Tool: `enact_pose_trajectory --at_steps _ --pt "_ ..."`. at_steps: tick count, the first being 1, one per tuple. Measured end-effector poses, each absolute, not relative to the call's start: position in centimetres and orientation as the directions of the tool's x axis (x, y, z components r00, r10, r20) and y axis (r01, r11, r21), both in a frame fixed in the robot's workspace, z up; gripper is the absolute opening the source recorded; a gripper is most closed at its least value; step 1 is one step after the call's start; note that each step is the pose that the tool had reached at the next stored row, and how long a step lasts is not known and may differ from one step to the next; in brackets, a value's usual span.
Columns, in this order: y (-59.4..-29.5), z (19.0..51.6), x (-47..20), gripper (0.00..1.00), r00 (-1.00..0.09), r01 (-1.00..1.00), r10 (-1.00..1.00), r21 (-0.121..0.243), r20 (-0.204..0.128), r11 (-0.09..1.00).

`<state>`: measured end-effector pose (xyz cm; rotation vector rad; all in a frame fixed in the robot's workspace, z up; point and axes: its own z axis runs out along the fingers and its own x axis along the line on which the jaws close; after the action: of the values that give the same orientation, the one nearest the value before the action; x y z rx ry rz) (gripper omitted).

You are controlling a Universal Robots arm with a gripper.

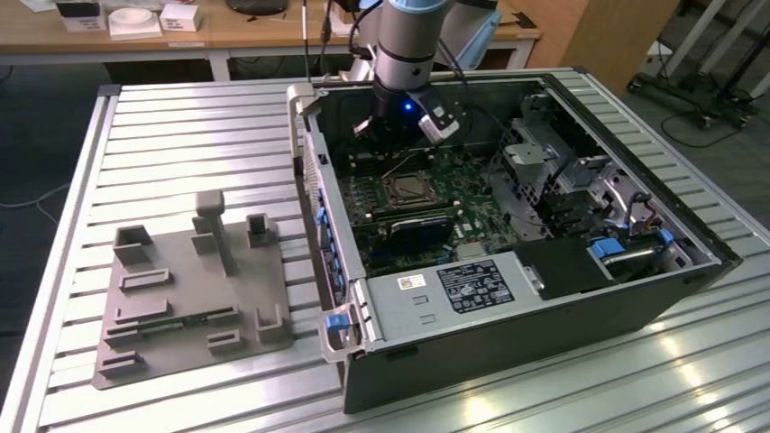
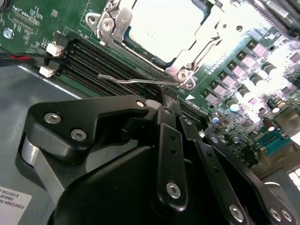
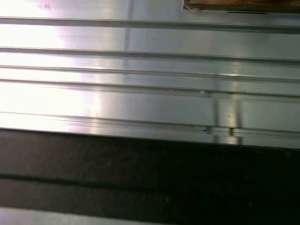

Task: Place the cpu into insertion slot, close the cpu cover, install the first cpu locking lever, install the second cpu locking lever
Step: 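Install the first cpu locking lever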

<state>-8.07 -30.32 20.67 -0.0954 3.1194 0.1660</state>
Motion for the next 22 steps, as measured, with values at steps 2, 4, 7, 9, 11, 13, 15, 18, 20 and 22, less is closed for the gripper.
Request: enact_pose_trajectory --at_steps 2,4,7,9,11,13,15,18,20,22 --pt "-30.32 20.58 -8.06 0.1 -0.998 -0.066 -0.064 0.114 -0.02 0.991" --pt "-30.35 20.53 -8.06 0.1 -0.997 -0.07 -0.068 0.116 -0.02 0.991" --pt "-30.44 20.48 -8.06 0.1 -0.997 -0.07 -0.069 0.115 -0.02 0.991" --pt "-30.56 20.45 -8.06 0.1 -0.997 -0.07 -0.069 0.113 -0.02 0.991" --pt "-30.72 20.43 -8.06 0.1 -0.997 -0.07 -0.069 0.109 -0.02 0.992" --pt "-30.9 20.41 -8.05 0.1 -0.997 -0.07 -0.069 0.097 -0.019 0.993" --pt "-31.07 20.4 -8.05 0.1 -0.997 -0.07 -0.069 0.085 -0.018 0.994" --pt "-31.22 20.37 -8.05 0.1 -0.997 -0.07 -0.069 0.08 -0.018 0.994" --pt "-31.24 20.45 -8.05 0.1 -0.997 -0.07 -0.069 0.081 -0.018 0.994" --pt "-31.24 20.67 -8.04 0.1 -0.997 -0.07 -0.069 0.085 -0.018 0.994"
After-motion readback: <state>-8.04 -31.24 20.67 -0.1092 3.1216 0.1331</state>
